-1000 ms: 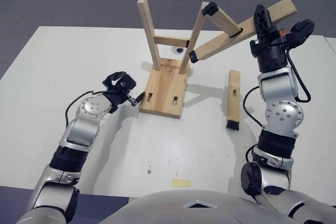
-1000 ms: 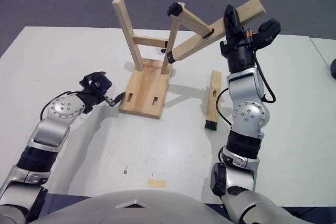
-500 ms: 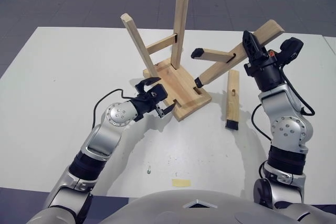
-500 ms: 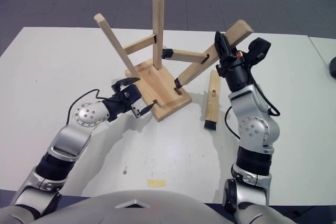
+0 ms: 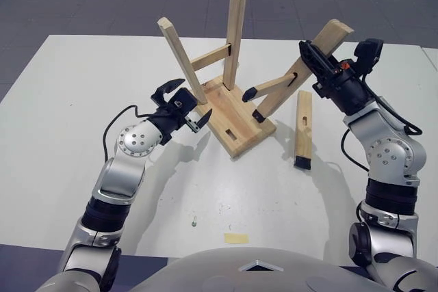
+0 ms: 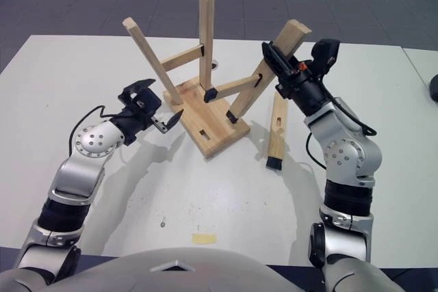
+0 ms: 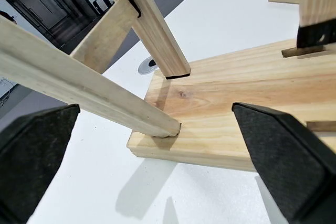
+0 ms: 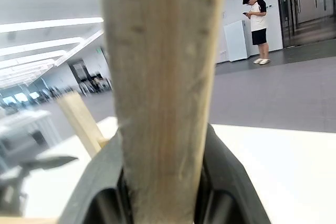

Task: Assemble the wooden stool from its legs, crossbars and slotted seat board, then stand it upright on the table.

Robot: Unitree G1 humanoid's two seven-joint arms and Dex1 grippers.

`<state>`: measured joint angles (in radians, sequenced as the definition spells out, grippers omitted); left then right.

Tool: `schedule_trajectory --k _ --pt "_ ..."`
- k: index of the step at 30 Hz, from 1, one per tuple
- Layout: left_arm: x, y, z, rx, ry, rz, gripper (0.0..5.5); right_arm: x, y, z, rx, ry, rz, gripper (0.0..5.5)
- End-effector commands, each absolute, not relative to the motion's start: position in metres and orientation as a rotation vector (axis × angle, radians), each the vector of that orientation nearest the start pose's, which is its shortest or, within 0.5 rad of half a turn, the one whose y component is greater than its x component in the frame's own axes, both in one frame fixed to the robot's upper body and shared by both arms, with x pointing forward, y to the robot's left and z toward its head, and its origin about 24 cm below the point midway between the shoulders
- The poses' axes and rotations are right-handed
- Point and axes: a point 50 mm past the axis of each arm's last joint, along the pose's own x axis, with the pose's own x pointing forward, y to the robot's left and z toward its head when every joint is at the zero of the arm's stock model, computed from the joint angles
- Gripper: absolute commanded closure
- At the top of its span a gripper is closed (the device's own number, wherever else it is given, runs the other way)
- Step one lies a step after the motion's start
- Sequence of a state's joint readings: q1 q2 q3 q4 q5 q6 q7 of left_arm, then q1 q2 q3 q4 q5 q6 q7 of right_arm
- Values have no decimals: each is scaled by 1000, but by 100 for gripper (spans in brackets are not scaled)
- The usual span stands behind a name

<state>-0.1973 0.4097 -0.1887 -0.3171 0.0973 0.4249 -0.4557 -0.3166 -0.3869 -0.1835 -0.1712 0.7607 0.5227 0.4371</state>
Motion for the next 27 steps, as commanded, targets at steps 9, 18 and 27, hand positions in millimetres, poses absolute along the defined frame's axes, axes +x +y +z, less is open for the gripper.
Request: schedule_trajectory --k 9,18,27 --pt "273 136 113 536 24 -583 10 300 -180 137 258 -61 592 449" --pt "273 141 114 576 21 -564 10 268 -170 78 93 245 591 449" --pt "274 141 113 582 25 -558 10 269 -154 96 103 140 552 447"
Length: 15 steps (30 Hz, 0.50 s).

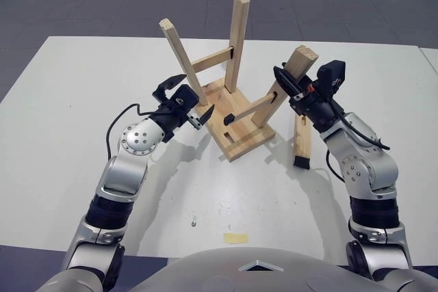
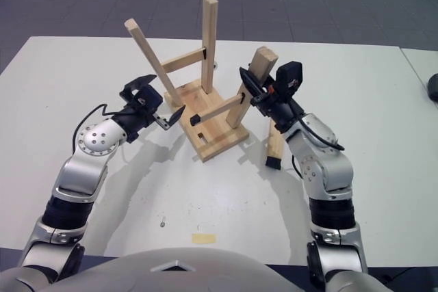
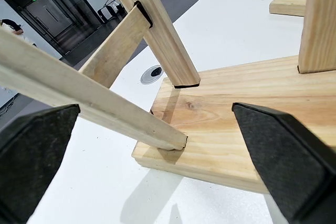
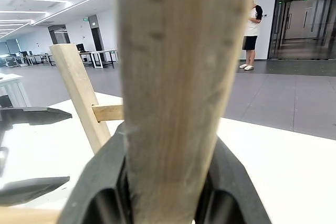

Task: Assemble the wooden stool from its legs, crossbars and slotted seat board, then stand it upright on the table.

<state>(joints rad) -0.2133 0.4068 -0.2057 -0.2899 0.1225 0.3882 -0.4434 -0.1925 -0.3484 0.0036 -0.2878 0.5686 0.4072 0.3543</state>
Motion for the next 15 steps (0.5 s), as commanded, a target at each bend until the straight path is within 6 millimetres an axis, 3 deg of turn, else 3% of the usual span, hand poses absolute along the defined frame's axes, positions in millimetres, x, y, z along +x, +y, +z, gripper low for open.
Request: schedule_trajectory --k 1,6,7,11,15 --pt "274 141 113 579 27 -558 10 273 -154 102 106 115 550 447" --pt "275 140 115 588 8 -541 10 281 -147 132 148 15 572 447" --pt "277 141 116 593 4 -524 10 282 -145 137 155 1 579 410" --pt "282 146 119 593 -14 -430 10 286 -145 172 261 -141 599 350" --pt "287 151 132 563 -74 -345 10 284 -147 226 373 -318 673 278"
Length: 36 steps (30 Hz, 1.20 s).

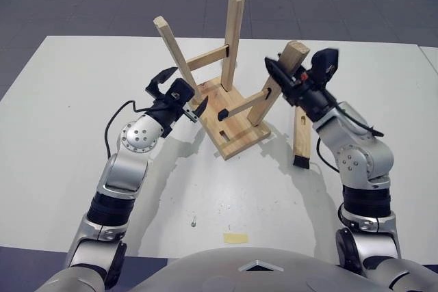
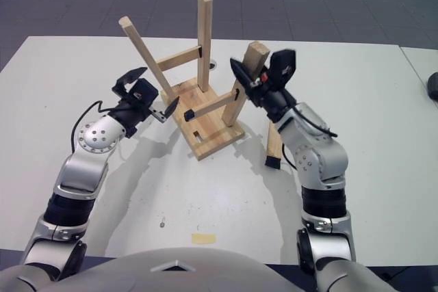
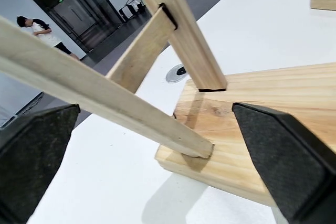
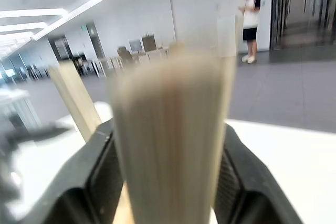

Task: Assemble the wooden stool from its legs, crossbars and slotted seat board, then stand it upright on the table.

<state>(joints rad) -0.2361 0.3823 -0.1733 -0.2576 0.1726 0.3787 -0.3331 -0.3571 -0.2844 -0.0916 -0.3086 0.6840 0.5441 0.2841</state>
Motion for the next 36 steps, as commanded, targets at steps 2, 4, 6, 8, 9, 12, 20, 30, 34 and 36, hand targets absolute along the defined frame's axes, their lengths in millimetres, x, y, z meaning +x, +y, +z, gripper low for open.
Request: schedule_trajectory --k 2,4,6,8,9,12,20,30,34,36 --pt "286 150 138 540 -101 -334 10 281 -153 255 460 -412 702 238" --pt "288 150 143 536 -119 -324 10 287 -177 278 609 -495 590 207" --pt "288 153 146 527 -130 -295 10 299 -203 268 600 -451 367 177" --pt "286 158 147 518 -129 -257 10 304 -213 239 480 -331 214 145" --pt "285 160 147 517 -127 -247 10 303 -216 223 396 -267 154 133" --pt "283 169 148 512 -115 -218 10 287 -223 181 -21 -138 50 87" --pt "281 169 143 514 -88 -208 10 224 -209 49 77 533 48 10" --pt "280 167 137 531 -63 -222 10 210 -202 44 -48 666 90 77" --pt "281 166 137 529 -64 -214 10 206 -199 38 26 739 89 139" --pt "282 167 138 530 -66 -213 10 203 -201 36 42 765 68 173"
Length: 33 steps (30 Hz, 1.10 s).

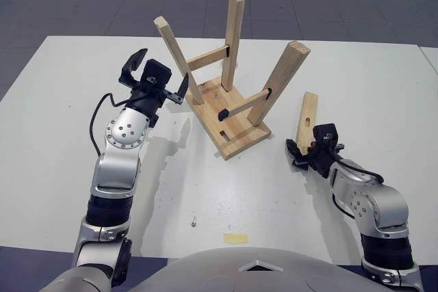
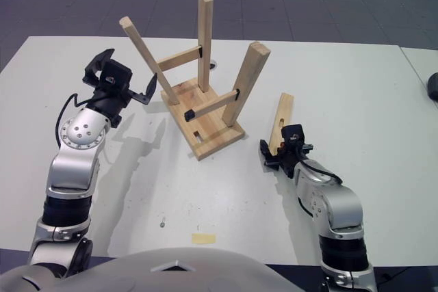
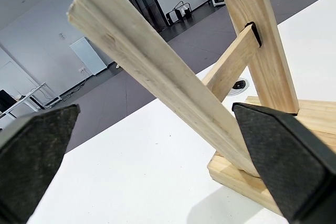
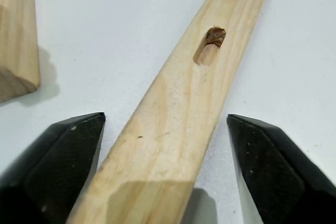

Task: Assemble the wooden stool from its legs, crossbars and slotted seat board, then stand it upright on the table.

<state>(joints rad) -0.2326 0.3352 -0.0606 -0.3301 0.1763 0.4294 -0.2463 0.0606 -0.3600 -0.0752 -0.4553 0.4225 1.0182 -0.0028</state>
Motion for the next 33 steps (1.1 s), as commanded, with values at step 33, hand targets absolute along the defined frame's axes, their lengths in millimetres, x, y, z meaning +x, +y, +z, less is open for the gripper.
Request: schedule_trajectory --k 33 --pt "258 140 289 -629 -431 -807 10 274 -148 257 -225 -751 436 346"
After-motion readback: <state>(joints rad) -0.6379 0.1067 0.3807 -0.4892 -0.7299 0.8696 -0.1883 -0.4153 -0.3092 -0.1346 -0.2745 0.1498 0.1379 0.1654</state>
